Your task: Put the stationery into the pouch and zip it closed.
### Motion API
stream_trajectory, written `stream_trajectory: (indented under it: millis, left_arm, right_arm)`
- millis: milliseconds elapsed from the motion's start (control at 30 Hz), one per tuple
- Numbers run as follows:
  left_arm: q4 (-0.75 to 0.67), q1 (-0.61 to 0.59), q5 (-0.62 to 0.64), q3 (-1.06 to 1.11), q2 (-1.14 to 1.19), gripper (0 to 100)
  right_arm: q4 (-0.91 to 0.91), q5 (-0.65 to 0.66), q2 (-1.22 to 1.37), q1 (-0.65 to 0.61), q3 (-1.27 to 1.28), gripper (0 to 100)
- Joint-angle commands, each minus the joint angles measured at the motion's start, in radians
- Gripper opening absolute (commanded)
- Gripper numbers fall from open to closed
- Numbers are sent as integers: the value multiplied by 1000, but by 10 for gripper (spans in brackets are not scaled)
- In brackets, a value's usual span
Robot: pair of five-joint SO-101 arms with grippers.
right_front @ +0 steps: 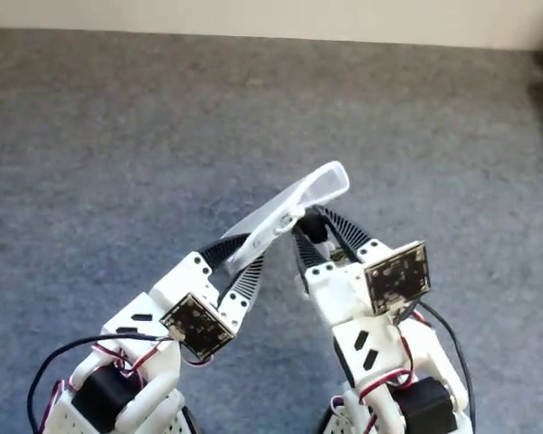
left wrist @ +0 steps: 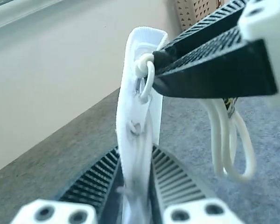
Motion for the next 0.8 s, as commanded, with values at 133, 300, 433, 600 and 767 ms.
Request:
stream_trajectory:
  millis: [133, 300, 433, 600, 767]
  left_arm:
    - [77, -35, -11, -24, 1, 4]
    - [87, -35, -11, -27, 1, 4]
    - [91, -35, -11, -27, 1, 4]
    - [91, -35, -34, -27, 1, 4]
    - [92, -35, -38, -28, 1, 4]
  right_arm:
    - [-105, -26, -1, 199, -27, 5]
    - [-157, -26, -1, 223, 13, 5]
    - [-180, -25, -1, 223, 35, 5]
    - [-183, -18, -1, 242, 35, 5]
    - [-239, -18, 1, 309, 44, 5]
